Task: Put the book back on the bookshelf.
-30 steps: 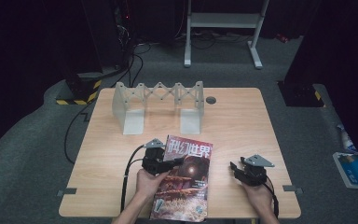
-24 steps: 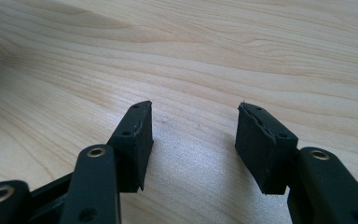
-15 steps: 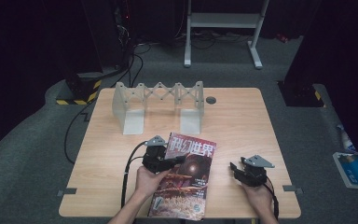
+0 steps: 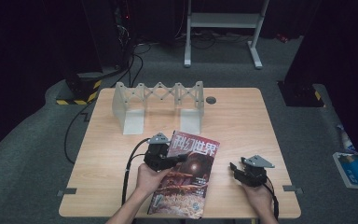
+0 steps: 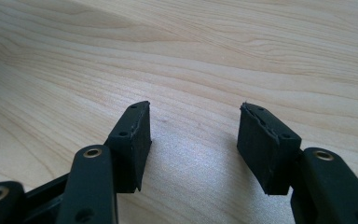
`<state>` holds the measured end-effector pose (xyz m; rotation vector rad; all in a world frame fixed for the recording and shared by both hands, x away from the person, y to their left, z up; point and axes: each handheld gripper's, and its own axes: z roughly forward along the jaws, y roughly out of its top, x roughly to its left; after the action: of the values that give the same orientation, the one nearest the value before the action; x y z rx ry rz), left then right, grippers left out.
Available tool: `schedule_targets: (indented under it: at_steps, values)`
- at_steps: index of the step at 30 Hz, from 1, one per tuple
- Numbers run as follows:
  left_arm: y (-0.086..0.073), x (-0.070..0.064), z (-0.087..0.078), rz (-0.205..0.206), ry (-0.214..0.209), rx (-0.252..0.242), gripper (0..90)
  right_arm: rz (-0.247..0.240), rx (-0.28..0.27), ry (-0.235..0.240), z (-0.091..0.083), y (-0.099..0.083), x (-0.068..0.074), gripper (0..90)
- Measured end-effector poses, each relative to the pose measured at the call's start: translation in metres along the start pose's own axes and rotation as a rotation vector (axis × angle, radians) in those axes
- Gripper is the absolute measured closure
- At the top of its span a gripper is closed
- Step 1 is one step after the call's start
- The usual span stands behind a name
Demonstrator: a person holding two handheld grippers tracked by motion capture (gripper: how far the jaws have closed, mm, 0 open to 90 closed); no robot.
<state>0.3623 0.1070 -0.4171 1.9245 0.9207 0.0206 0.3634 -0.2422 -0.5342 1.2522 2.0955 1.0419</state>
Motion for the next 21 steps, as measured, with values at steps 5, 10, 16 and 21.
schedule_targets:
  at_steps: [5, 10, 16, 21]
  values:
    - [0.009, -0.001, 0.0, 0.023, 0.008, 0.015, 82.9, 0.0, -0.001, 0.0, 0.0, 0.0, 0.0, 44.3]
    - [0.017, -0.004, -0.001, 0.043, 0.012, 0.02, 82.9, -0.001, -0.001, 0.0, 0.0, 0.0, 0.0, 44.3]
    - [0.026, -0.005, -0.004, 0.065, 0.022, 0.023, 82.9, -0.003, -0.001, 0.002, 0.0, 0.0, 0.0, 44.2]
    - [0.033, -0.005, -0.008, 0.081, 0.036, 0.03, 83.0, 0.0, 0.0, 0.003, 0.0, 0.0, 0.0, 44.2]
